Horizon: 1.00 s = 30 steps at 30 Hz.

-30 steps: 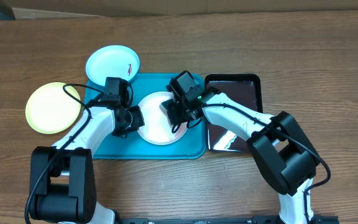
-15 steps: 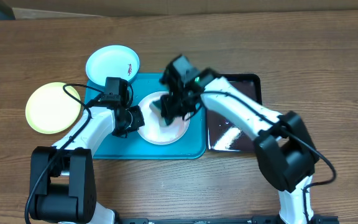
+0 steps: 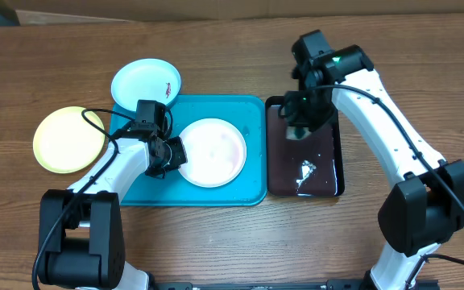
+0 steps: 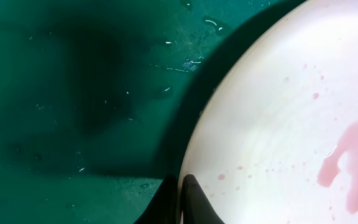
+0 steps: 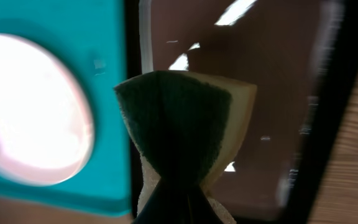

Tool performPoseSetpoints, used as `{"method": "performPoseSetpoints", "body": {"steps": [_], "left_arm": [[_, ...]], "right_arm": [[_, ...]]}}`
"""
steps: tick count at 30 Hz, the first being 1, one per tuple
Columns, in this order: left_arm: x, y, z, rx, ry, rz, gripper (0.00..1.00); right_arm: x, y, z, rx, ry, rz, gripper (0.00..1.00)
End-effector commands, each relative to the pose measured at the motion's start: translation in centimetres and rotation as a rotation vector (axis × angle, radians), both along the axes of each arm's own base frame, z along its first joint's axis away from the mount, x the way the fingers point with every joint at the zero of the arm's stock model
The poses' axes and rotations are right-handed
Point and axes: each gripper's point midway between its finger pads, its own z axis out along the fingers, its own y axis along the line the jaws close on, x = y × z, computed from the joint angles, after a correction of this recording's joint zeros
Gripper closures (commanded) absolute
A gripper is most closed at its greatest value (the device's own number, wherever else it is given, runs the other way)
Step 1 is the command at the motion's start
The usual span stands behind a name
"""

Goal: Clean dirty plates on tray and stack at the side
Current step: 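Return the sponge to the black tray and raise the right gripper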

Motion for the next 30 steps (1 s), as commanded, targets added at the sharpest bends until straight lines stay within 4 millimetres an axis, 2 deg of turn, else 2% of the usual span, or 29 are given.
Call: {"method": "performPoseSetpoints", "body": {"steps": [1,5,10,12,13,15,19,22,25,27,28,30], "left_arm": [[0.6,-0.3,0.7,-0.004,-0.025,-0.017,0.94],[0.6,-0.3,0.7,-0.003,-0.024,-0.017,0.94],[0.5,-0.3,0.7,-0.003,-0.023,-0.017,0.94],[0.5,-0.3,0.7,-0.003,-0.023,-0.017,0.94],[0.5,-0.3,0.7,-0.003,-0.023,-0.017,0.94],[0.5,-0.3,0.7,-0.003,-0.023,-0.017,0.94],[0.5,-0.3,0.7,-0.003,-0.023,-0.017,0.91],[0.5,-0.3,0.7,-0.003,-0.023,-0.017,0.90],[0.6,-0.3,0.7,-0.003,-0.024,-0.018,0.90],[0.6,-0.3,0.7,-0.003,-0.024,-0.018,0.87],[0.5,-0.3,0.7,-0.003,-0.024,-0.019,0.81],[0.5,-0.5,0.6,-0.003,-0.023,-0.025,0.77]], "right_arm": [[-0.4,-2.1,-2.2,-0.117,0.002,-0.007,0.96],[-0.5,-3.7,-5.6,-0.198,-0.020,-0.067,0.96],[-0.2,-3.7,-8.6,-0.188,-0.065,-0.072,0.95],[0.0,-3.7,-8.8,-0.184,-0.074,-0.073,0.76],[0.1,-3.7,-8.8,-0.183,-0.078,-0.072,0.63],[0.5,-3.5,-8.4,-0.178,-0.093,-0.068,0.47],[1.7,-4.0,-5.8,-0.170,-0.113,-0.091,0.34],[3.1,-5.4,-3.1,-0.163,-0.132,-0.139,0.24],[4.7,-8.1,-1.3,-0.137,-0.155,-0.224,0.12],[5.4,-10.1,-1.0,-0.105,-0.158,-0.283,0.05],[5.7,-11.4,-1.0,-0.092,-0.156,-0.320,0.01],[5.7,-13.8,-1.2,-0.077,-0.143,-0.380,0.00]]}}
